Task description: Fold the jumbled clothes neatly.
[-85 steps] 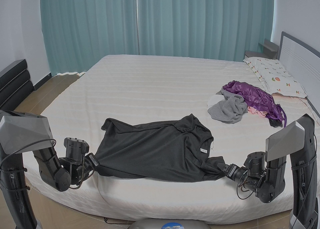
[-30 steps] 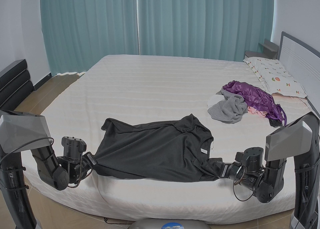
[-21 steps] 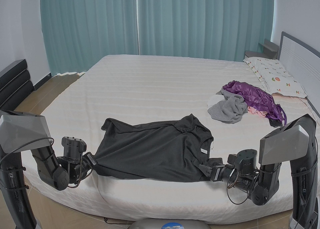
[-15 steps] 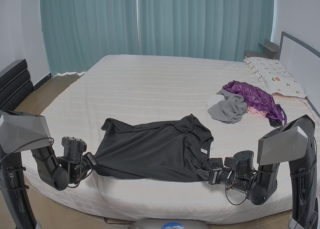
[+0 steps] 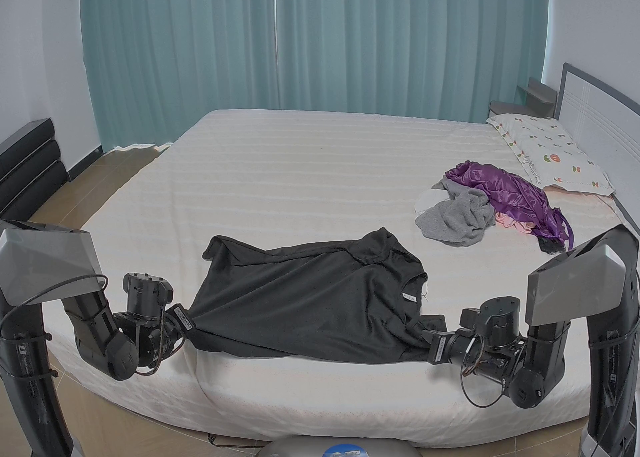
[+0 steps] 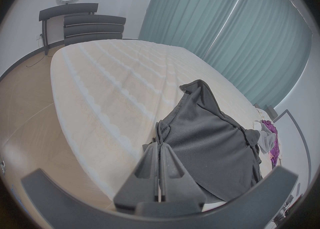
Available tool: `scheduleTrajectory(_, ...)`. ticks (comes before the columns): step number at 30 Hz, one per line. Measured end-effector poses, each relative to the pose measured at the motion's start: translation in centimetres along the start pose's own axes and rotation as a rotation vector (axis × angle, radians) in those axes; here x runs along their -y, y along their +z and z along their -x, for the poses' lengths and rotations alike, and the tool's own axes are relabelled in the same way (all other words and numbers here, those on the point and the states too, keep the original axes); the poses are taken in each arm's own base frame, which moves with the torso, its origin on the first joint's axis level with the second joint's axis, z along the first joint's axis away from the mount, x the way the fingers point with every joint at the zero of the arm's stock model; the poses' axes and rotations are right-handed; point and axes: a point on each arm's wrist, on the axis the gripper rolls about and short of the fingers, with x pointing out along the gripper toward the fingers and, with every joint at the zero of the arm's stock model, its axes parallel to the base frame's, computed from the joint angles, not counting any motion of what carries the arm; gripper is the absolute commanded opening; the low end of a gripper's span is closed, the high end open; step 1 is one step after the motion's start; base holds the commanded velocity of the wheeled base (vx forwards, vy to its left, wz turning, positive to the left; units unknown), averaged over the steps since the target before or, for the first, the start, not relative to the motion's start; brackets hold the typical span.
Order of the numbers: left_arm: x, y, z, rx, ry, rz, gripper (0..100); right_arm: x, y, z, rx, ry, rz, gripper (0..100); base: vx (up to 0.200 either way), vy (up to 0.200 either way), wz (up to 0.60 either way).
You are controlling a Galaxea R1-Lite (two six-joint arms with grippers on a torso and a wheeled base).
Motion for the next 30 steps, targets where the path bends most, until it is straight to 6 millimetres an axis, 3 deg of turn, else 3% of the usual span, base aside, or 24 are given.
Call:
scheduleTrajectory(11,0.0,-0.1,0.1,-0.001,0.003,-0.005,0,1.5,-0.1,5.2,-0.072,-0.010,-0.054,0,0.000,0.000,0.00)
scheduleTrajectory(15,-0.1,-0.1,0.1,-0.001,0.004,-0.006,0,2.0,0.3,6.0,-0.060,-0.023,-0.073,0,0.000,0.000,0.00)
scheduleTrajectory(21,0.1,0.2,0.2,0.011,-0.006,0.001,0,2.2,2.8,4.3,0.065,-0.005,-0.098,0,0.000,0.000,0.00)
scheduleTrajectory(30,0.7,1.1,0.1,0.086,-0.065,0.036,0,2.0,6.9,-0.9,0.264,0.046,-0.092,0,0.000,0.000,0.00)
